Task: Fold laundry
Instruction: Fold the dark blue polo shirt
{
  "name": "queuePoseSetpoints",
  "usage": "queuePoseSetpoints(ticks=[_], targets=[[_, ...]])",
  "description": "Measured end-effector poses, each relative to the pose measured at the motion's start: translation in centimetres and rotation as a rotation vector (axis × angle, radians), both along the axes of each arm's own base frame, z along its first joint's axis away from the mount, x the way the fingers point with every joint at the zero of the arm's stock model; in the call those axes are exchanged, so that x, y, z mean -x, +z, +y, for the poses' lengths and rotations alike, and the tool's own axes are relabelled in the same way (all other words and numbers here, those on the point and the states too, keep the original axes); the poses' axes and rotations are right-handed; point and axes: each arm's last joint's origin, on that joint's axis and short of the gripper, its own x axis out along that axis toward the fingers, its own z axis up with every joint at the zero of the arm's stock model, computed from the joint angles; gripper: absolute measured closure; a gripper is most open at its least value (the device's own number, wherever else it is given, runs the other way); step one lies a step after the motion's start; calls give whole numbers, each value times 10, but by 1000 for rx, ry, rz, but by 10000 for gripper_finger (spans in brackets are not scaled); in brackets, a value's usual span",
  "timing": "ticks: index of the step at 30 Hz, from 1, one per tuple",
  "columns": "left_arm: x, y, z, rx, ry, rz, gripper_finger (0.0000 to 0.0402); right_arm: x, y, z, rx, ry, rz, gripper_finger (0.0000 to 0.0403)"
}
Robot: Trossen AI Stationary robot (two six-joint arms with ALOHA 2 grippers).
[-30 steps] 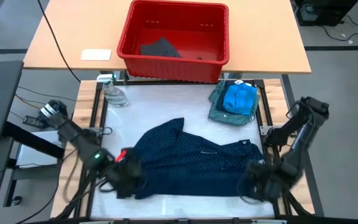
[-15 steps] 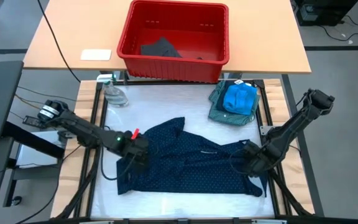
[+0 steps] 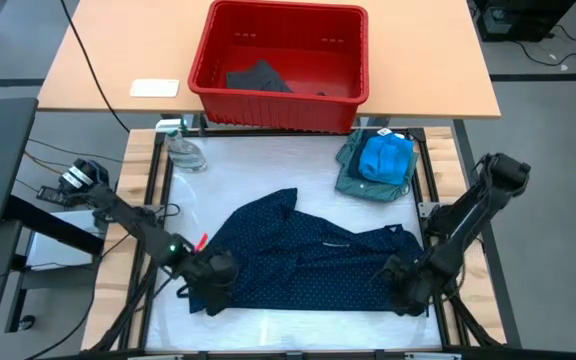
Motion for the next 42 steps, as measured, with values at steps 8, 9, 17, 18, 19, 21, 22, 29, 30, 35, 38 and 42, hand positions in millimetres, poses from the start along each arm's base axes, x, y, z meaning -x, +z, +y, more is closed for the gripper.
queuePoseSetpoints(ticks=[8,9,17,18,19,21,22,29,30,35,38,42], targets=[[34,-60,-8,46,104,173,268,4,-33,32,44,1,148,326],[37,-64,-8,54,119,191,270,5,-33,36,45,12,148,331],[41,-55,-22,84,72,186,274,9,-8,51,13,17,82,341],[38,-51,-23,92,60,173,274,8,0,52,-1,13,49,341],[35,-45,-25,98,43,155,274,7,8,53,-12,14,16,341],[26,-33,-27,99,14,120,274,6,19,49,-6,19,-32,341],[22,-28,-27,87,4,112,274,6,23,46,7,16,-43,341],[-7,14,6,-108,2,127,270,6,43,8,150,23,-15,340],[-12,18,13,-147,16,125,268,5,46,3,168,35,-23,340],[-41,23,68,-216,111,93,242,-6,60,-26,269,82,-121,339],[-64,13,109,-216,150,-10,218,-23,63,-46,331,88,-202,330],[-89,2,168,-205,220,-158,179,-52,60,-75,356,53,-284,312]])
